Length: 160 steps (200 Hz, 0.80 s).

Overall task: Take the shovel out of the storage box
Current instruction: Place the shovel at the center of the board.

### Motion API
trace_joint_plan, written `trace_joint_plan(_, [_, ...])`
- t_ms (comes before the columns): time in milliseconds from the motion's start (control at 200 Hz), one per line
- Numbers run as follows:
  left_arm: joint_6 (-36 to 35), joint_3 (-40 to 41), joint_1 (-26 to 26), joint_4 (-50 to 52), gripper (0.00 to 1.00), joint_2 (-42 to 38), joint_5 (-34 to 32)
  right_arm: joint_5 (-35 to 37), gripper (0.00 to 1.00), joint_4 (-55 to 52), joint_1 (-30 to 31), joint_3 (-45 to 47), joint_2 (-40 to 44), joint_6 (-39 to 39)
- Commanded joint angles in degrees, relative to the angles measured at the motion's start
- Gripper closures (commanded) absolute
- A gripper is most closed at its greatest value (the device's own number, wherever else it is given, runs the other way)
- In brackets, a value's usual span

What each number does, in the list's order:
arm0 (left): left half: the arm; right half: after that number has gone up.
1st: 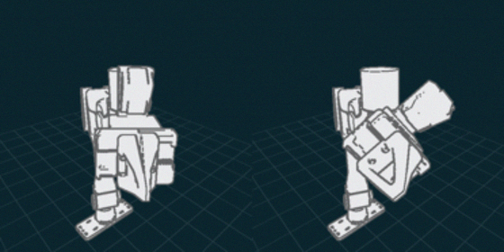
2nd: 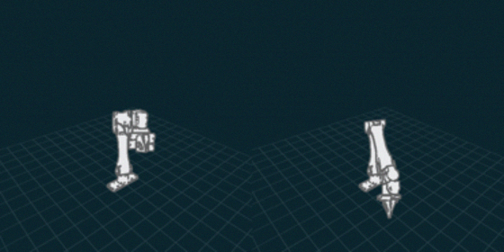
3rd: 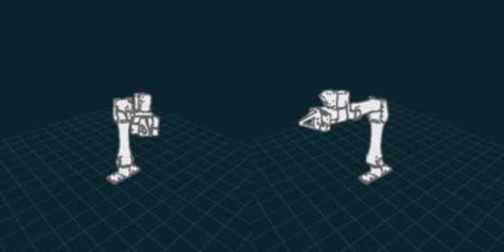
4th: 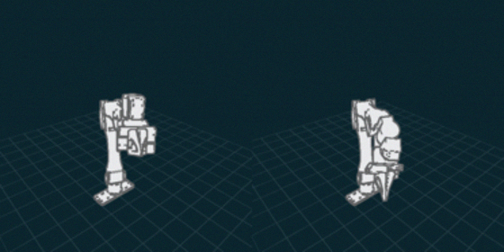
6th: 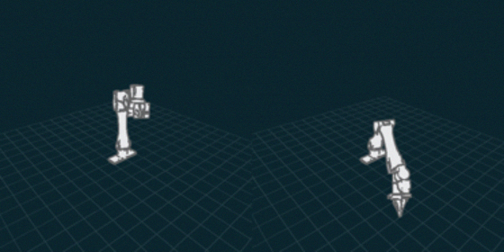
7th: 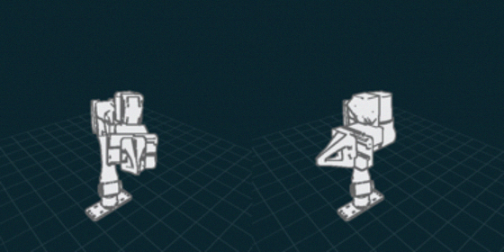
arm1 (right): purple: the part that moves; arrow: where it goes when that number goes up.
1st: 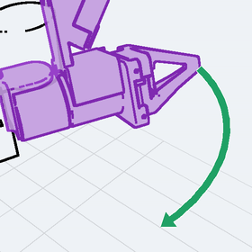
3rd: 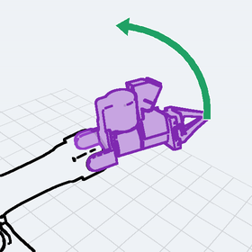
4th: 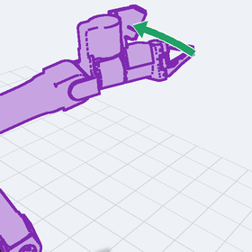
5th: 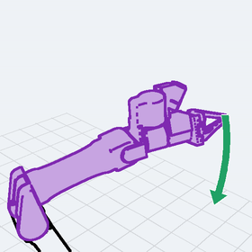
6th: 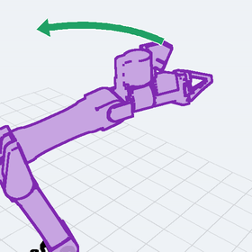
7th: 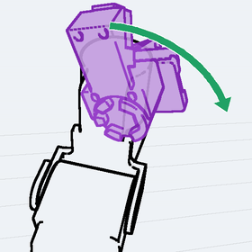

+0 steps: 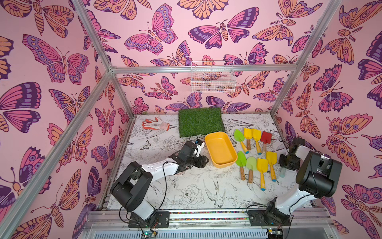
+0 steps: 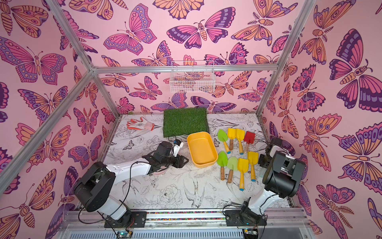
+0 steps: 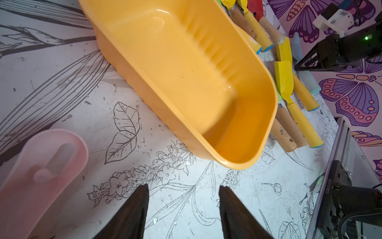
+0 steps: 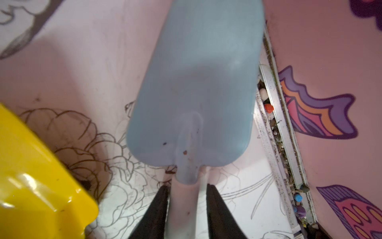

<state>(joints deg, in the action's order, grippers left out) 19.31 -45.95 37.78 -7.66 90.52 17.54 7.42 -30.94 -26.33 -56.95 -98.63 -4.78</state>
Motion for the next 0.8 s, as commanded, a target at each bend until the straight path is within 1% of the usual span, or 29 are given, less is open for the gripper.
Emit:
trace_joint_plan(0, [-0.8,0.9,-0.4,0.2,0.40,-1.2,-0.2,0.4,0.59,0.2,-0.3,-0.6,1.2,0.6])
trace_joint_plan(100, [-0.8,0.8,-0.3,0.2,0.40,-1.2,-0.2,1.6,0.55,0.7,-0.1,0.2,3.3,1.5])
trace_joint_plan(210, [-0.7,0.8,-0.3,0.1,0.40,-1.1,-0.1,4.2,0.51,1.0,1.1,1.0,7.9,2.4])
trace_joint_plan(350, [-0.7,0.7,-0.3,0.1,0.40,-1.1,-0.2,7.6,0.48,1.8,5.2,2.3,15.0,2.9])
trace_joint_plan(461, [-1.4,0.9,-0.4,0.1,0.40,-1.7,-1.2,8.3,0.50,3.4,10.0,4.0,19.5,3.9])
trace_joint_plan(591, [-2.8,0.9,-0.4,0.2,0.40,-2.7,-3.6,6.6,0.50,9.5,16.7,8.4,25.5,3.5])
trace_joint_plan(636, [-3.1,0.7,-0.4,0.2,0.40,-2.9,-4.1,3.5,0.50,11.2,18.0,9.6,27.1,3.0])
trace_joint_plan(796, [-3.2,0.5,-1.4,0.1,0.39,-3.4,-4.5,-6.1,0.47,17.5,21.8,13.0,31.2,6.3])
